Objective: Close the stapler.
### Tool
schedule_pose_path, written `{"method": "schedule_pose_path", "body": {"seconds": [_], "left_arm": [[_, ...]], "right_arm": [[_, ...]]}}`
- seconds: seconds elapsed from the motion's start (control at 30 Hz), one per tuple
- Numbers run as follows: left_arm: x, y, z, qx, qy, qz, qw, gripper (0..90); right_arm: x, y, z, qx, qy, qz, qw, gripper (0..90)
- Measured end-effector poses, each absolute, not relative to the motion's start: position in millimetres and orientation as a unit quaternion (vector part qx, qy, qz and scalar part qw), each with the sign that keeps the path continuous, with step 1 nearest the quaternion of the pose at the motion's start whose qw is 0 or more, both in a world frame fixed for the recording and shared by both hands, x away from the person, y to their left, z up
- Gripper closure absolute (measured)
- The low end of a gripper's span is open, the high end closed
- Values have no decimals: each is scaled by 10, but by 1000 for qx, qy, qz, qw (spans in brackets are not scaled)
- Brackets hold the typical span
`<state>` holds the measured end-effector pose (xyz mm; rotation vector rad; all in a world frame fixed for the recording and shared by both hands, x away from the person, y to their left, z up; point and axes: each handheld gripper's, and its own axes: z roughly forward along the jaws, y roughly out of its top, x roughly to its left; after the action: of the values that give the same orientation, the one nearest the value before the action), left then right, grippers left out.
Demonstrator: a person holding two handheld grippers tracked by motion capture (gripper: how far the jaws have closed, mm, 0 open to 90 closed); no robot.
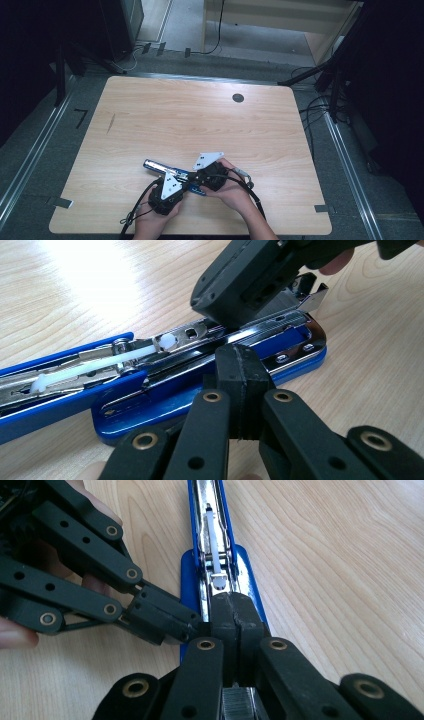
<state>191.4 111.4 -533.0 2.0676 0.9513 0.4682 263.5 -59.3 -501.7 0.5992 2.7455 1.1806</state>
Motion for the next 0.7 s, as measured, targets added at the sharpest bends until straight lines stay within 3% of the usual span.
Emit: {"method": "schedule_pose_path", "body": {"seconds": [0.7], "left_arm": [[1911,1121,-5327,817,375,180,400,900]], "right_arm": [[2607,-704,-4986,212,890,401,47,900]]}}
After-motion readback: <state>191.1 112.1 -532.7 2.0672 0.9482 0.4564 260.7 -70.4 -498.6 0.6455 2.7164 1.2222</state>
